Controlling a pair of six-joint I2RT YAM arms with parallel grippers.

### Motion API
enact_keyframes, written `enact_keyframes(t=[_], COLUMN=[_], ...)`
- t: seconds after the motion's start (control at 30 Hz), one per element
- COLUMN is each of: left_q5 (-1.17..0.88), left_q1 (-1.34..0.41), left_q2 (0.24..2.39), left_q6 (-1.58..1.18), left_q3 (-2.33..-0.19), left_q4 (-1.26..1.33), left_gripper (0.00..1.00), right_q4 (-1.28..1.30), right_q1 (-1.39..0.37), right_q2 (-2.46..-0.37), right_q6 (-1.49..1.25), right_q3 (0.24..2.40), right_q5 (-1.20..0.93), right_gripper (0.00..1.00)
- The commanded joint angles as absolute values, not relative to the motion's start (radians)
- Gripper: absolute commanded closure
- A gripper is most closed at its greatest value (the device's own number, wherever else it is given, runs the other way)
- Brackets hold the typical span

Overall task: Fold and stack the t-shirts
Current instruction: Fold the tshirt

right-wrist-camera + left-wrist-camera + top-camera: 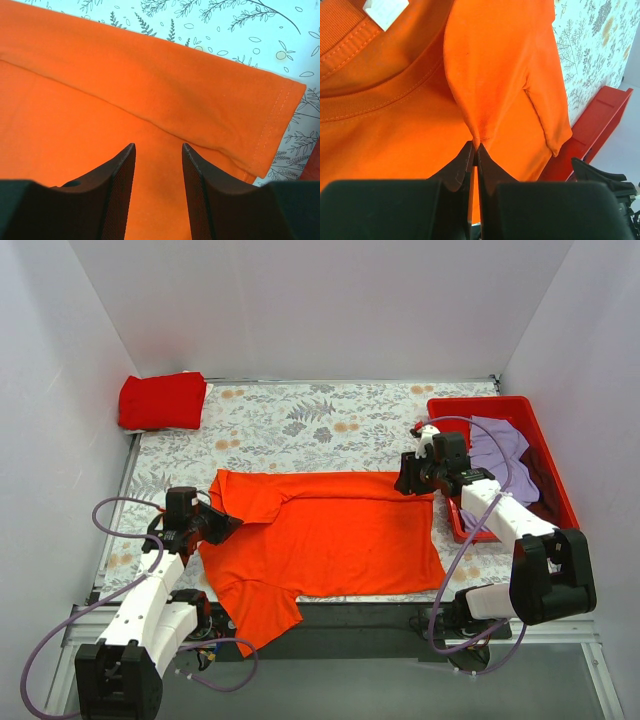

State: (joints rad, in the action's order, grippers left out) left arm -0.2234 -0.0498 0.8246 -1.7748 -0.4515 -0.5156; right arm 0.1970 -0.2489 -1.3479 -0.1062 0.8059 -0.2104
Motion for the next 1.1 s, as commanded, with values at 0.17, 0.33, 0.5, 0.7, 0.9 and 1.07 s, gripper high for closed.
enact_keyframes(t=[0.17,0.33,0.5,0.7,0.9,1.07], left_q5=[-0.213,-0.19,-0.158,-0.152,0.104,0.209], left_q1=[-0.061,-0.061,-0.061,-0.061,-0.06,-0.049], left_q2=[0.782,0.782,0.831,0.876,0.949,1.188], left_q6=[-1.784,-1.749,-1.689,-1.621,-1.531,-1.457], left_q3=[-0.358,-0.347,-0.394,-0.455,-0.595,-0.795], left_q4=[-0.515,-0.508,-0.506,-0.505,-0.508,-0.431], left_gripper=[0.95,0.94,0.93,0.57,0.41,0.42], right_q4=[0.134,0.1,0.017,-0.054,-0.032,0.032], right_q1=[-0.25,-0.305,-0.412,-0.575,-0.571,-0.491], right_q2=[-1.345,-1.361,-1.408,-1.505,-1.49,-1.463], right_q6=[-0.14,-0.182,-0.277,-0.342,-0.315,-0.252], right_q3=[0.787,0.784,0.787,0.839,0.835,0.834], right_q5=[-0.255,-0.324,-0.353,-0.328,-0.187,-0.161], right_gripper=[0.51,0.48,0.46,0.46,0.46,0.47])
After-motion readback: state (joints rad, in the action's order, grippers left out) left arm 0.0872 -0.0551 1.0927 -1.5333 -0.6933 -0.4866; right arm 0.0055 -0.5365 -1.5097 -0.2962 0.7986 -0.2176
